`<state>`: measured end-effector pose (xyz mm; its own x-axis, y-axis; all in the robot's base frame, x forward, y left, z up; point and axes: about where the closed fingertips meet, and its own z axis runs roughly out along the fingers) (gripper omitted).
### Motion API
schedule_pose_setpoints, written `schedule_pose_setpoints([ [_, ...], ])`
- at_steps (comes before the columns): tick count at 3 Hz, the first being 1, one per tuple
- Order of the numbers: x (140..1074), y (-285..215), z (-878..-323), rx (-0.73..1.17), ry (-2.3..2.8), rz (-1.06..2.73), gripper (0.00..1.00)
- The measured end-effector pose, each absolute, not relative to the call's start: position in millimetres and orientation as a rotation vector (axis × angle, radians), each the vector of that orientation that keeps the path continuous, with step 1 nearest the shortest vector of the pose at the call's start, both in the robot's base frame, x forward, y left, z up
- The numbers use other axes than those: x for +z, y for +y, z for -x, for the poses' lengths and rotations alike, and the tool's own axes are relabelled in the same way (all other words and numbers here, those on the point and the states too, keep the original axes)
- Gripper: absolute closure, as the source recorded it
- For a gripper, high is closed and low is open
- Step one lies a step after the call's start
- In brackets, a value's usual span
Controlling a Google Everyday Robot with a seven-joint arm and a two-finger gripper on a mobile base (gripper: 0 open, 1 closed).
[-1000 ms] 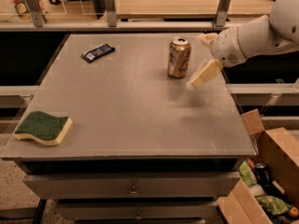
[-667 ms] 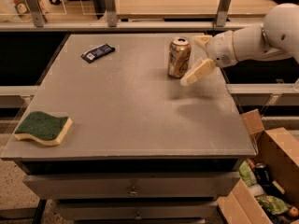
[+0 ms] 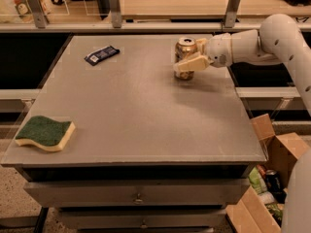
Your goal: Move orange can near rxbar blueberry
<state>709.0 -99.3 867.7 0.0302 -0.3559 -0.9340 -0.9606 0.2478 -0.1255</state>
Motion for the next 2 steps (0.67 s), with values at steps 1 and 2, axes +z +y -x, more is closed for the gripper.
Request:
schedule_pose_setpoints([
  [1, 885, -76, -704, 0.799, 1.458, 1.321, 0.63],
  [2, 911, -39, -696, 0.8, 1.43, 1.371, 0.87],
])
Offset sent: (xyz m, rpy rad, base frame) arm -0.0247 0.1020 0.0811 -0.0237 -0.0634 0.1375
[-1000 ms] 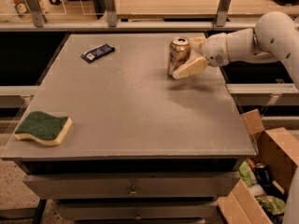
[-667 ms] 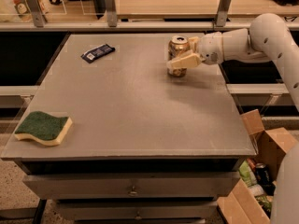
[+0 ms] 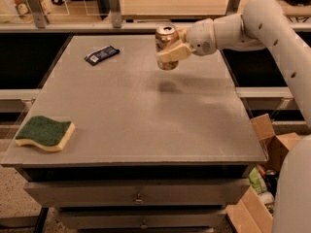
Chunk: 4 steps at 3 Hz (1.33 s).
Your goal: Move orange can near rxbar blueberry
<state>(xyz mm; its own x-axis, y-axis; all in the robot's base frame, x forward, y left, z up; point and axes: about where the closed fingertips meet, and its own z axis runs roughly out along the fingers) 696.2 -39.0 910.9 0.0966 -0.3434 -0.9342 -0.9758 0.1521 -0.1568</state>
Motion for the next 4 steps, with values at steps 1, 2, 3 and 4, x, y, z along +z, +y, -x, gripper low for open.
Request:
schedule_pose_setpoints([
  [1, 932, 10, -692, 0.782, 1.45, 1.401, 1.0],
  [2, 939, 56, -696, 0.77, 1.537, 1.357, 1.0],
  [3, 936, 96, -716, 0.825, 1.638, 1.239, 1.0],
  [4, 936, 100, -715, 0.845, 1.655, 1.22, 1.0],
])
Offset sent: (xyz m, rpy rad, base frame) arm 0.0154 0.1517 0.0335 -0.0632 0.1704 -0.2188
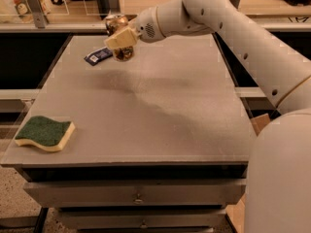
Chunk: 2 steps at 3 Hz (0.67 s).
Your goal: Move orange can near rxbar blueberry
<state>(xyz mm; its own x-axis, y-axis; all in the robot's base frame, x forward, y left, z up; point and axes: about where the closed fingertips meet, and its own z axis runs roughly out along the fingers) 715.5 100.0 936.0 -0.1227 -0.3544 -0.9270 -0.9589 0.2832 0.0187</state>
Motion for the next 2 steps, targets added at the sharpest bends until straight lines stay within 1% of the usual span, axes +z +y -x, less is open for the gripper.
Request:
schedule_pose_setpoints([
  [1, 935, 99, -718, 0.811, 1.629, 1.216, 1.0],
  [2, 930, 99, -745, 0.732, 1.549, 1.187, 1.0],
])
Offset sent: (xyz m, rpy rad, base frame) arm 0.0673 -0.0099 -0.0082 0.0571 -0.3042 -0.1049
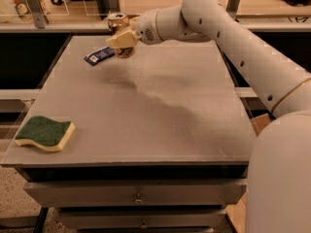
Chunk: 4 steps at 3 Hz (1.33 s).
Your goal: Move orange can near rxbar blueberry
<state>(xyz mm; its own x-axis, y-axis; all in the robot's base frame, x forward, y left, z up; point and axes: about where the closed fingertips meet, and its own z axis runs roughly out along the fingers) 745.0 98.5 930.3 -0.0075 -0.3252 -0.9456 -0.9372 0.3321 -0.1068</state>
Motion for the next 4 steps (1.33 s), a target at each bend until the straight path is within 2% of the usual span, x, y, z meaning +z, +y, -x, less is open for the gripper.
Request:
schedule_pose_setpoints([
  [1, 925, 98, -773, 0.715, 1.462, 1.145, 1.0],
  [2, 912, 106, -799, 0.733, 1.414, 1.131, 0.82],
  [4, 884, 109, -821, 0.694, 1.406, 1.112, 0.36],
])
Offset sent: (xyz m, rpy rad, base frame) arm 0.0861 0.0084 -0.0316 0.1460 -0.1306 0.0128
